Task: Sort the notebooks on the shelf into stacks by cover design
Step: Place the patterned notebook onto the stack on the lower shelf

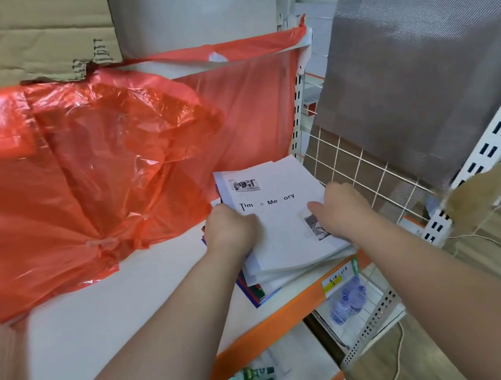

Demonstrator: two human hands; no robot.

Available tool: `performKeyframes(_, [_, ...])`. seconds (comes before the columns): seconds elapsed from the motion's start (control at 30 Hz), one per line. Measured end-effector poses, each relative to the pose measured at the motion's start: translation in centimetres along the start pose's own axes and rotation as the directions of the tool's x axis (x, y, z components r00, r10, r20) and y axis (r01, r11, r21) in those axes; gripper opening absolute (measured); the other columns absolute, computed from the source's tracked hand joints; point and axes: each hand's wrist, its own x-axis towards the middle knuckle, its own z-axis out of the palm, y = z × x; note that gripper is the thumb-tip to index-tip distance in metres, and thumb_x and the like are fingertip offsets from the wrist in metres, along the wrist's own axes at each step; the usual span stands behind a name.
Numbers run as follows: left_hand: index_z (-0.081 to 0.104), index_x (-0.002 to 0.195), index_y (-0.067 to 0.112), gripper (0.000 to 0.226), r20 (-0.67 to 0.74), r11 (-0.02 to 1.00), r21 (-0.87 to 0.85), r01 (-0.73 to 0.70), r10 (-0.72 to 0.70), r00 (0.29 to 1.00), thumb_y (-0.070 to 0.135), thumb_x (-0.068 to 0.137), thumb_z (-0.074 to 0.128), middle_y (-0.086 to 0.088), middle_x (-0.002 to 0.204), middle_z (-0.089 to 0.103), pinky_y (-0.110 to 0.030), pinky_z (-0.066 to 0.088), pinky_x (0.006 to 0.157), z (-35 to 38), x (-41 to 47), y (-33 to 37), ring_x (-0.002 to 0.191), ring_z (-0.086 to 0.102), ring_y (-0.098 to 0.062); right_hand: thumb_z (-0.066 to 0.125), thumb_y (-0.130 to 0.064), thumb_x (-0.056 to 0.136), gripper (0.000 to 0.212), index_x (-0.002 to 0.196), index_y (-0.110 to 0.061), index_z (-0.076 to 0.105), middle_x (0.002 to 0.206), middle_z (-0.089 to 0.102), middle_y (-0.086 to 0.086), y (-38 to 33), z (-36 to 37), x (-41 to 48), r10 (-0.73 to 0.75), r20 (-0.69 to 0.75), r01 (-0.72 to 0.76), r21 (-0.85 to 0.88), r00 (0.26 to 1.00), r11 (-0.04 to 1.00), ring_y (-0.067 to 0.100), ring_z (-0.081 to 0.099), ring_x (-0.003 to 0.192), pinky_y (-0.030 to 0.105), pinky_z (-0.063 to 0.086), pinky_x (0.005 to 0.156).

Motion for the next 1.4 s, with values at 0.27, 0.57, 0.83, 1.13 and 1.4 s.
performKeyframes(0.27, [0.051,0.084,0.010,0.014,0.053,0.917,-0.389,0.094,-0.079,0.995,0.000,0.091,0.045,-0.010,0.089,0.061,-0.029,0.049,0.060,-2.5,-2.5,-0.5,0.076,0.058,-0.026,0.043,-0.016,0.095,0.024,0.071,-0.015,0.040,0.064,0.042,0.005,-0.8,-0.8,-2.0,-0.039,0.073,-0.002,0.482,0.997,0.876,0.020,0.039,0.054,0.024,0.027,0.049])
performKeyframes(0.57, [0.056,0.100,0.009,0.012,-0.131,0.897,-0.435,0.081,-0.152,0.980,0.008,0.090,0.050,-0.008,0.093,0.064,-0.030,0.051,0.062,-9.3,-7.4,-5.8,0.077,0.059,-0.023,0.044,-0.017,0.089,0.019,0.078,-0.011,0.058,0.072,0.063,0.009,-6.5,2.3,-7.1,-0.231,0.085,0.153,0.530,0.969,0.834,0.027,0.055,0.061,0.027,0.038,0.053])
performKeyframes(0.83, [0.058,0.093,0.020,0.010,-0.289,0.865,-0.500,0.031,-0.201,0.936,0.011,0.092,0.054,-0.005,0.101,0.071,-0.046,0.059,0.084,-20.4,-13.7,-13.9,0.092,0.069,-0.027,0.046,-0.017,0.092,0.022,0.074,-0.012,0.057,0.065,0.057,-0.002,-16.9,6.8,-16.1,-0.429,0.071,0.339,0.505,0.900,0.794,0.017,0.053,0.058,0.023,0.035,0.043])
performKeyframes(1.13, [0.053,0.118,0.018,0.026,-0.371,0.839,-0.544,-0.002,-0.239,0.898,0.009,0.094,0.055,0.000,0.107,0.069,-0.038,0.059,0.080,-36.1,-22.2,-25.9,0.094,0.069,-0.021,0.044,-0.011,0.094,0.031,0.063,-0.018,0.046,0.056,0.047,-0.003,-30.6,13.7,-30.1,-0.503,0.253,0.245,0.643,0.826,0.726,0.021,0.050,0.051,0.026,0.044,0.050])
performKeyframes(1.4, [0.054,0.112,0.017,0.019,-0.465,0.815,-0.579,-0.015,-0.315,0.827,0.006,0.096,0.053,-0.002,0.103,0.068,-0.035,0.059,0.073,-47.3,-28.2,-33.2,0.090,0.069,-0.022,0.043,-0.008,0.094,0.031,0.065,-0.017,0.047,0.062,0.050,0.002,-41.0,18.0,-39.6,-0.602,0.283,0.313,0.649,0.747,0.694,0.015,0.049,0.049,0.010,0.028,0.031])
